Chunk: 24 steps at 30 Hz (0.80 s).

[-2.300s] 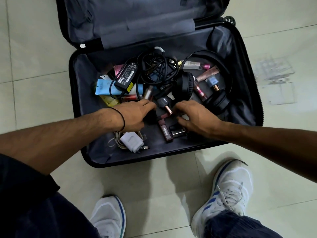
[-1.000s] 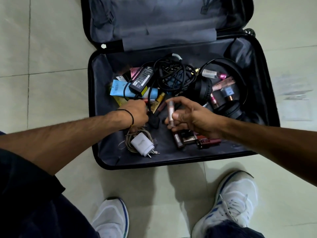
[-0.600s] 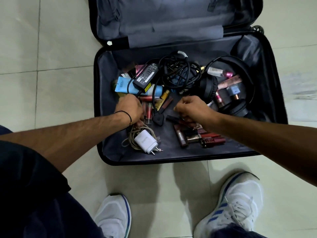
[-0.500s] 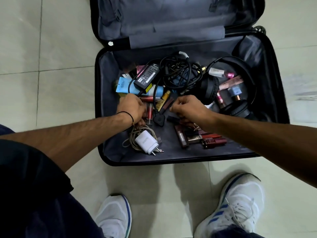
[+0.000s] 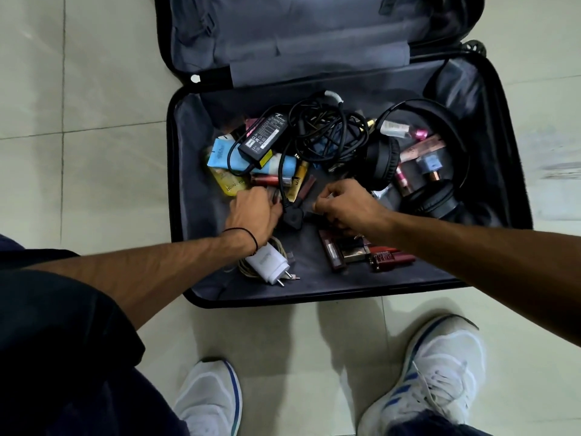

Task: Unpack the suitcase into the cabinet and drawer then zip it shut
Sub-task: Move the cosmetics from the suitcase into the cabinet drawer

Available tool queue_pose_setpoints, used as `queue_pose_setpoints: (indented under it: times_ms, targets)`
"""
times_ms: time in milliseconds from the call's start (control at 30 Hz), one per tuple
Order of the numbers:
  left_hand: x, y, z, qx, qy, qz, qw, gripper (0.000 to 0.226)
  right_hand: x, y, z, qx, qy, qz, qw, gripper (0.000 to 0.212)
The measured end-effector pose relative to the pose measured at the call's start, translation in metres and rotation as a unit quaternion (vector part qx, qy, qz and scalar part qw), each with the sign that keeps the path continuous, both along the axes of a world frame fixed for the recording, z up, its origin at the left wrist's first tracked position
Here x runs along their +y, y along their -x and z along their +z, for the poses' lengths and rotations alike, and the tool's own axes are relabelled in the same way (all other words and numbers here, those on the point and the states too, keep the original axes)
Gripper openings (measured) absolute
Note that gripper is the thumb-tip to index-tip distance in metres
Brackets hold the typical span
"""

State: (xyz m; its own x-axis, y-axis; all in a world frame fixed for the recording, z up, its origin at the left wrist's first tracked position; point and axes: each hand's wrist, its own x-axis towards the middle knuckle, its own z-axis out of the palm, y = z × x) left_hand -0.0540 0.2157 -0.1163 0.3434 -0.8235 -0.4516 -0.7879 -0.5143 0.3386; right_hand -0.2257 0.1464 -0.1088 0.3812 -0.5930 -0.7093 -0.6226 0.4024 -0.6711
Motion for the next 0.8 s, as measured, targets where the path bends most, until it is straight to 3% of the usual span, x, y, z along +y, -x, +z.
queue_pose_setpoints:
  times_ms: [200, 467, 667, 800]
  targets:
    - [-0.004, 0.011, 0.002, -0.055, -0.023, -0.111, 0.992, 0.030, -0.002, 0.009, -0.002, 0.003, 0.001, -0.025, 1.000, 0.006]
    - [-0.006, 0.009, 0.007, -0.004, -0.040, -0.061, 0.997, 0.030, -0.005, 0.018, 0.000, -0.008, -0.009, -0.027, 1.000, 0.008]
    - [-0.005, 0.001, 0.006, -0.039, 0.059, -0.035, 0.997, 0.025, -0.006, 0.019, -0.004, -0.008, -0.002, -0.018, 1.000, 0.011]
    - [-0.005, -0.001, 0.000, -0.069, 0.193, -0.150, 0.967, 0.011, -0.005, 0.021, -0.005, -0.013, -0.003, -0.020, 1.000, 0.012]
